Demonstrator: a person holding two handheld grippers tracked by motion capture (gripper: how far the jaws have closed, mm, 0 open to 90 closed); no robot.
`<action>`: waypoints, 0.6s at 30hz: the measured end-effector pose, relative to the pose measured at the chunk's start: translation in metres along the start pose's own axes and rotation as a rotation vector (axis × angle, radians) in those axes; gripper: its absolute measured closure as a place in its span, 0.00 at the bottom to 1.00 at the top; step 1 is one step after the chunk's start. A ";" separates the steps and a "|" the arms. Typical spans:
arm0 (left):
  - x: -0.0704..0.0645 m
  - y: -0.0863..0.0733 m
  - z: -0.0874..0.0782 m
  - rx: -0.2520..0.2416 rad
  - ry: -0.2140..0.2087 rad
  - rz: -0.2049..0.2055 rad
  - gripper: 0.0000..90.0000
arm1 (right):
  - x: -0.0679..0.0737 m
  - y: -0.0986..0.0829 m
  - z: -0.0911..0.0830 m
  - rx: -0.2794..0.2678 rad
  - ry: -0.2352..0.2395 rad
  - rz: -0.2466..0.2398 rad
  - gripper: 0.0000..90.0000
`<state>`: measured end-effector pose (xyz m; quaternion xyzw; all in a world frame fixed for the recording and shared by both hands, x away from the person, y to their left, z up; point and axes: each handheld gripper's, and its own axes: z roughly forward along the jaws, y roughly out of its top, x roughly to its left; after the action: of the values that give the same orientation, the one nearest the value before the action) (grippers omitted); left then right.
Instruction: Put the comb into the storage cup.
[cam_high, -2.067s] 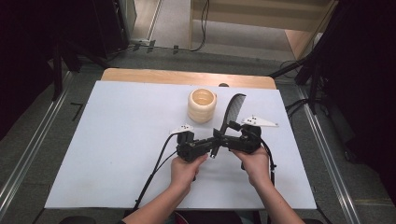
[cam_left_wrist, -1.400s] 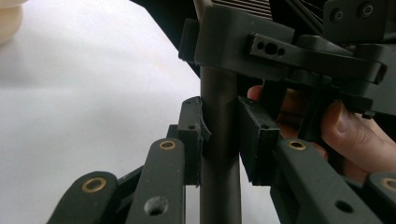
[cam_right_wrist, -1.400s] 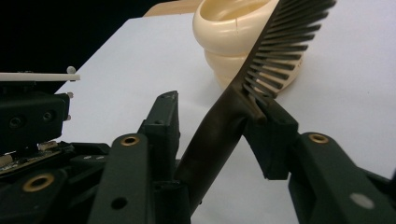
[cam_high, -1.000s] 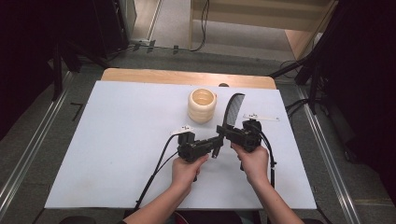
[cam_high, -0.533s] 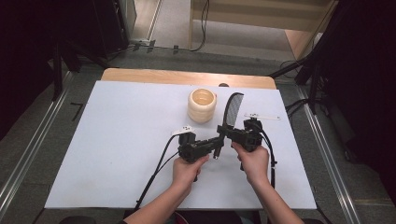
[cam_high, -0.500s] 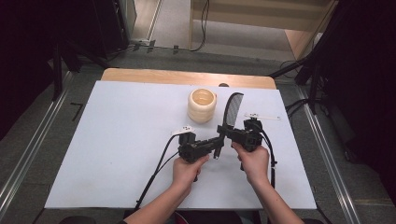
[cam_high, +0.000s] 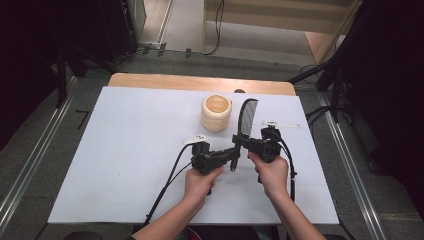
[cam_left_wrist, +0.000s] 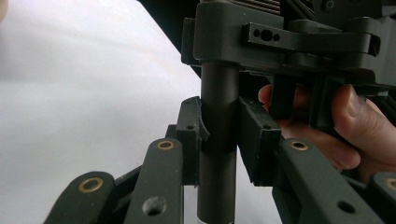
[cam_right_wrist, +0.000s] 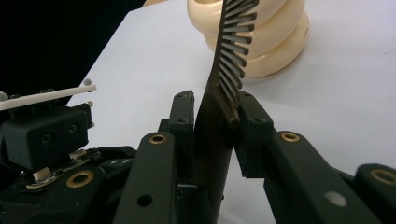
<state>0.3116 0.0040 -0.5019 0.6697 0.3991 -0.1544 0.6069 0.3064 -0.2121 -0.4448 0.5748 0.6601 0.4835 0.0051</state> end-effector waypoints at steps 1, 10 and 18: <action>0.000 0.000 0.000 0.000 0.001 -0.001 0.79 | 0.000 0.000 0.000 0.000 0.003 -0.004 0.78; -0.002 0.002 -0.003 0.027 -0.011 -0.001 0.67 | 0.001 0.000 -0.001 -0.010 0.000 -0.021 0.78; -0.001 0.004 -0.007 0.089 -0.023 -0.004 0.55 | 0.000 0.001 -0.003 -0.019 -0.016 -0.029 0.78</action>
<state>0.3121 0.0108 -0.4965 0.6934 0.3862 -0.1811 0.5808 0.3053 -0.2146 -0.4428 0.5691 0.6636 0.4851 0.0231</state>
